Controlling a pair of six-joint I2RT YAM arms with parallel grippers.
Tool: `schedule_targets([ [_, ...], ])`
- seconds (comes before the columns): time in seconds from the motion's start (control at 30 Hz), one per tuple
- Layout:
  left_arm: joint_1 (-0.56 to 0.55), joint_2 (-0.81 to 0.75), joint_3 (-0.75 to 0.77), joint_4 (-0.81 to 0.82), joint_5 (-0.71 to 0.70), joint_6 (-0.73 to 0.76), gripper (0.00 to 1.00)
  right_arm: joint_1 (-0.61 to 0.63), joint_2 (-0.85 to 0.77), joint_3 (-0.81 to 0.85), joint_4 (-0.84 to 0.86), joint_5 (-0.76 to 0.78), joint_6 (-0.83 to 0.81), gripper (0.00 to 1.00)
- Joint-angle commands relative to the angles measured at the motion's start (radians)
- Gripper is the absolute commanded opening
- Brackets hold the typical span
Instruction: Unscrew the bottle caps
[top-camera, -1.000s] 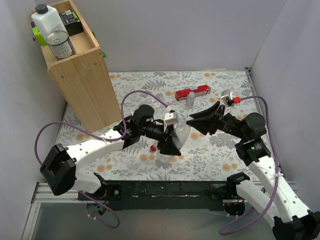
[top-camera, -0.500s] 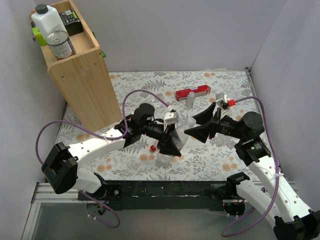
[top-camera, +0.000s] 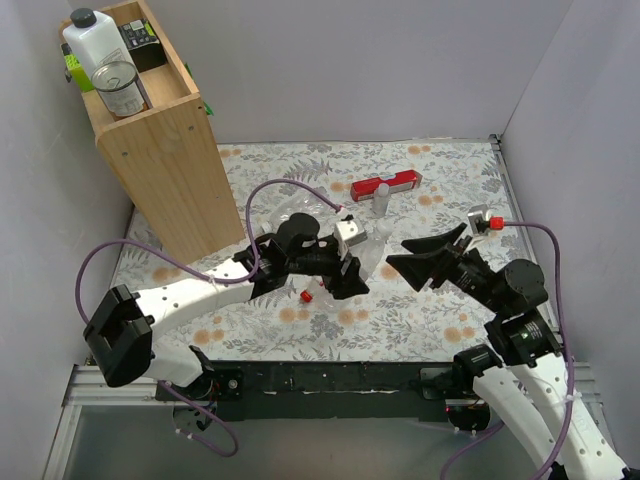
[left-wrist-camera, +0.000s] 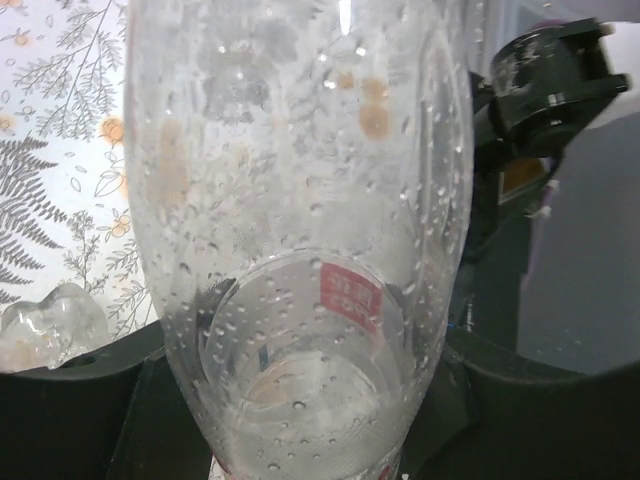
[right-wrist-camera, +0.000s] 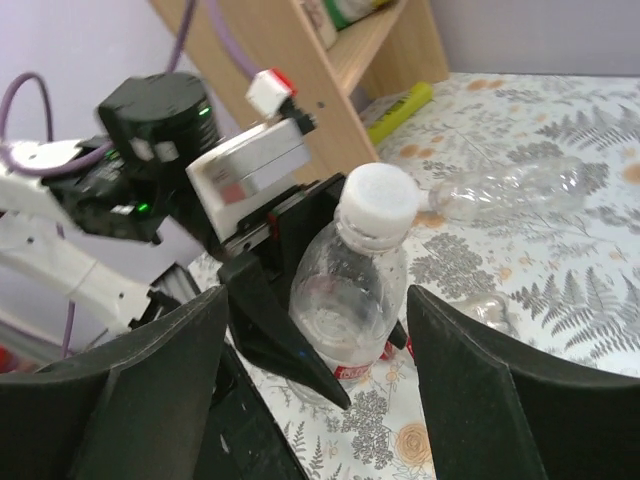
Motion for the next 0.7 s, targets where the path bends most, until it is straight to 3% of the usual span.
schedule_targets([
  [0.0,-0.095,0.007,0.045,-0.063,-0.331,0.045,0.35,0.001,-0.028,-0.051,-0.082,0.177,0.122,0.78],
  [0.43,-0.146,0.089,0.065,-0.094,-0.434,0.001,0.35,0.002,0.122,0.018,-0.099,0.274,0.224,0.78],
  [0.67,-0.161,0.110,0.073,-0.107,-0.451,0.013,0.35,0.004,0.179,0.049,-0.102,0.307,0.226,0.72],
])
